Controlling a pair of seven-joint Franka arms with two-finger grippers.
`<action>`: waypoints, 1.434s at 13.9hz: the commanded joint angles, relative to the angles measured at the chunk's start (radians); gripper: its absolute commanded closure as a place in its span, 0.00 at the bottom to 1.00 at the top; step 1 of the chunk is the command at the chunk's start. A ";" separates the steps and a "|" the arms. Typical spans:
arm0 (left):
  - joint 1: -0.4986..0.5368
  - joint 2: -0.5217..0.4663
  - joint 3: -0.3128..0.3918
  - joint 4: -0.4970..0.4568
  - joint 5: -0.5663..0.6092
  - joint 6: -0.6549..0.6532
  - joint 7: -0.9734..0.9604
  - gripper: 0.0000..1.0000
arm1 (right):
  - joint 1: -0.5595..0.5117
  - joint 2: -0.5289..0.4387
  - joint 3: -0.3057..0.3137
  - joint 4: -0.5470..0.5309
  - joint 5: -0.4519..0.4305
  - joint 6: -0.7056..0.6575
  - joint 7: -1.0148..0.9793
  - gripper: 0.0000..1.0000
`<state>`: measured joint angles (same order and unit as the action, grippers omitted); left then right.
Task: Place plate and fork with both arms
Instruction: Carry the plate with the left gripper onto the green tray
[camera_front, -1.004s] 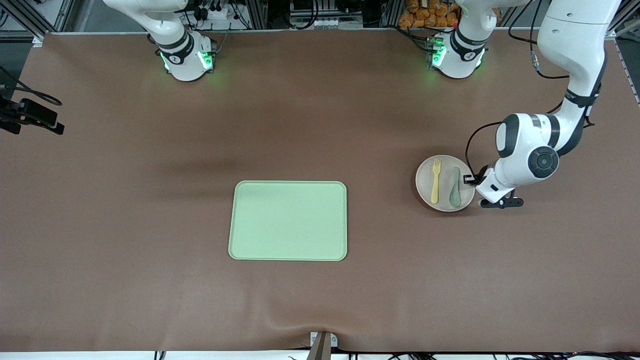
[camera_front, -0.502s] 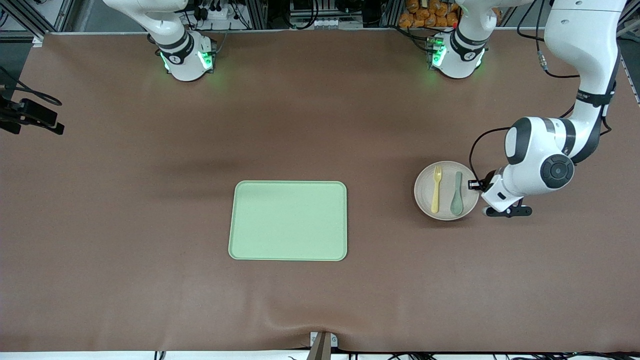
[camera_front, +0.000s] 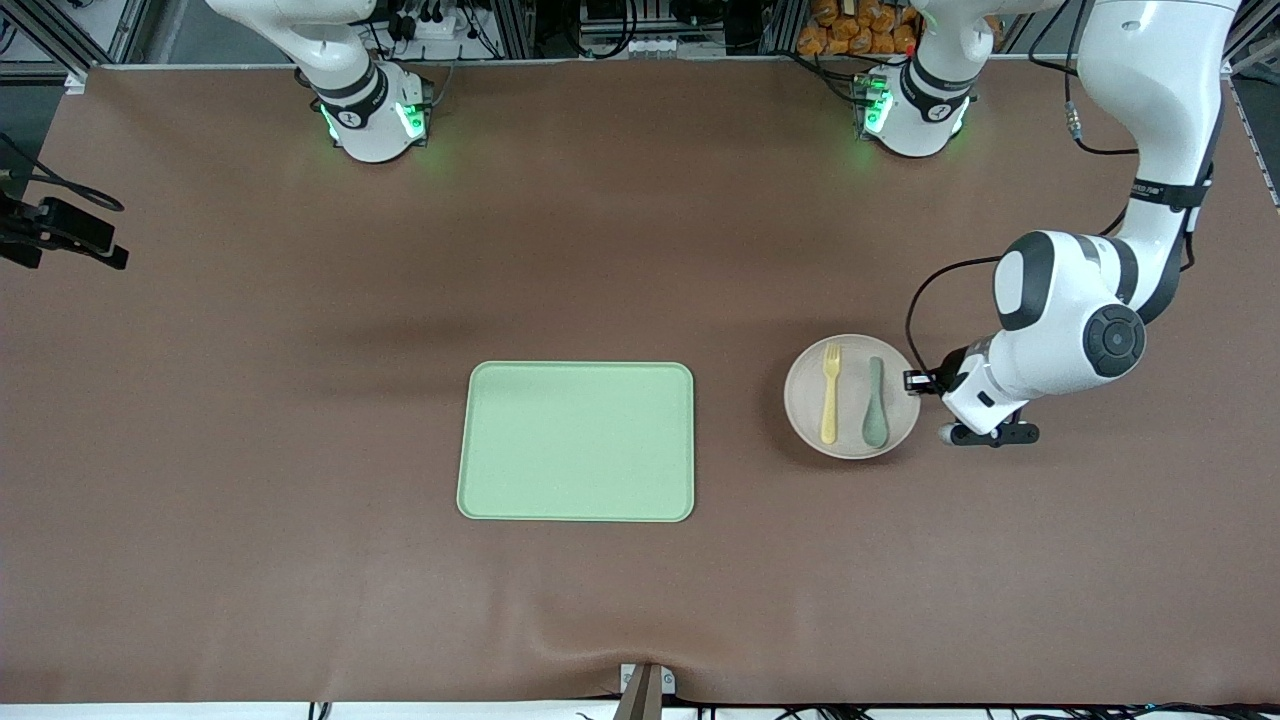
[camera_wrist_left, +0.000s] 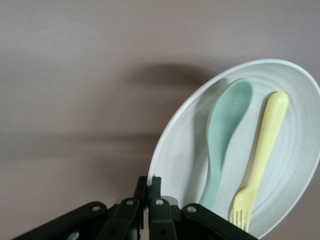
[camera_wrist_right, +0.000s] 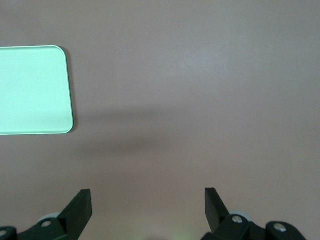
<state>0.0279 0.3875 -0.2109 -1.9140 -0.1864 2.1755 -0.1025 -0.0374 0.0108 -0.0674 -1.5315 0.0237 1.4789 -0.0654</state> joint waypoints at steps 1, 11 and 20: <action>-0.006 0.026 -0.044 0.062 -0.100 -0.025 -0.014 1.00 | -0.013 0.001 0.006 0.004 0.004 -0.002 -0.005 0.00; -0.207 0.284 -0.067 0.349 -0.165 -0.014 -0.264 1.00 | -0.015 0.024 0.006 0.028 0.015 0.018 -0.005 0.00; -0.402 0.470 -0.058 0.538 -0.165 0.154 -0.396 1.00 | -0.003 0.104 0.009 0.025 0.016 0.015 -0.016 0.00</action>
<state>-0.3428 0.8202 -0.2786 -1.4417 -0.3369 2.3163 -0.4884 -0.0383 0.0723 -0.0644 -1.5286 0.0287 1.5022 -0.0679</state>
